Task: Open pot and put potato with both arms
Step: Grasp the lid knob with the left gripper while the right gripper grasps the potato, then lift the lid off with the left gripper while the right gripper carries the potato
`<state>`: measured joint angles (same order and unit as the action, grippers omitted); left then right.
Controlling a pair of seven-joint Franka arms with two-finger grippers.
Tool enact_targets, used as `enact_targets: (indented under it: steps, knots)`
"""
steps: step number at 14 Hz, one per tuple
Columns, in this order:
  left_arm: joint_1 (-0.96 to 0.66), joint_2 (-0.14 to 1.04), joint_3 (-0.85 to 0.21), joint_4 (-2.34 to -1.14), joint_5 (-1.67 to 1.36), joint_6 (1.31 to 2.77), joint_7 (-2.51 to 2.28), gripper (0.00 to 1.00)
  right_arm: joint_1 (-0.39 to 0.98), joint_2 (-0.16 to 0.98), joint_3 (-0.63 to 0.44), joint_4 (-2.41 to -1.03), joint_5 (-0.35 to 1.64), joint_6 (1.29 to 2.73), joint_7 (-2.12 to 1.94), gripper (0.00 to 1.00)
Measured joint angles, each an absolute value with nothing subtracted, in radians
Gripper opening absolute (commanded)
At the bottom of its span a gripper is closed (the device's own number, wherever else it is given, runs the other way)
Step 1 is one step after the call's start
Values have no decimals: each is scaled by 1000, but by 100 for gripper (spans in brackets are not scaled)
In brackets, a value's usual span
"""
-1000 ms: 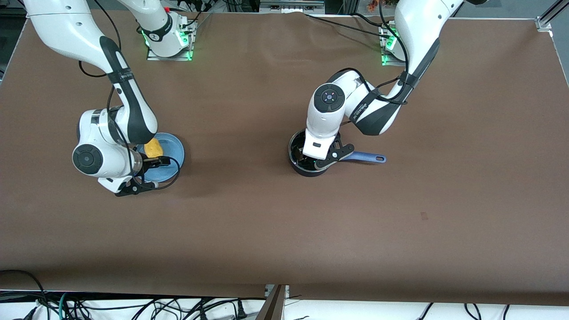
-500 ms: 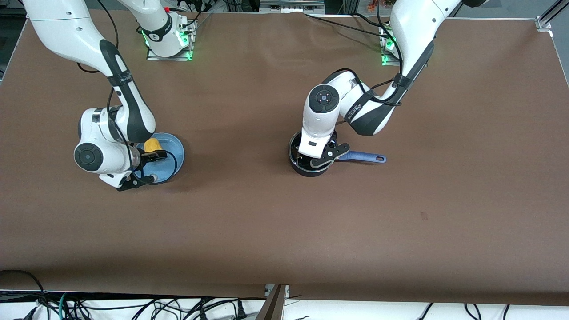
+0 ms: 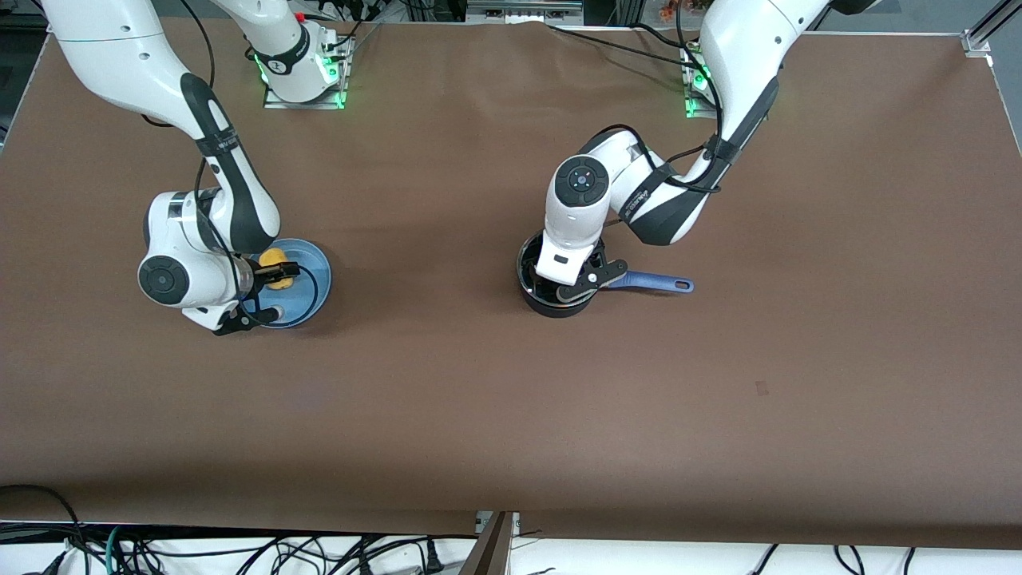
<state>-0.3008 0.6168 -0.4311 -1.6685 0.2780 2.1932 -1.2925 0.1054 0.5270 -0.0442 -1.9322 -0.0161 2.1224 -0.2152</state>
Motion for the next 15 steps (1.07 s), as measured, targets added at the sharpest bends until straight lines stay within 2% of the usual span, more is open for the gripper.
enact_targets:
  steps: [1, 3, 4, 5, 6, 9, 11, 15]
  knots:
    - [-301, 617, -431, -1669, 278, 2193, -1292, 25, 105, 526, -44, -1938, -16, 2122, -216, 100]
    - [-301, 617, -431, -1668, 278, 2194, -1289, 15, 105, 517, -44, -1954, -16, 2122, -217, 96]
    - [-299, 617, -431, -1668, 278, 2194, -1278, 8, 105, 511, -44, -1962, -16, 2122, -218, 73]
    - [-296, 617, -431, -1666, 278, 2194, -1258, 1, 105, 506, -44, -1968, -16, 2123, -218, 58]
    - [-290, 616, -430, -1663, 278, 2194, -1241, 0, 105, 503, -44, -1971, -16, 2123, -218, 53]
    - [-267, 602, -430, -1652, 278, 2191, -1193, 0, 105, 502, -44, -1974, -16, 2129, -218, 52]
    - [-250, 578, -430, -1647, 278, 2172, -1151, 0, 105, 500, -44, -1974, -16, 2130, -218, 41]
    - [-194, 500, -429, -1642, 278, 2074, -1031, 0, 106, 499, -44, -1971, -16, 2142, -218, 40]
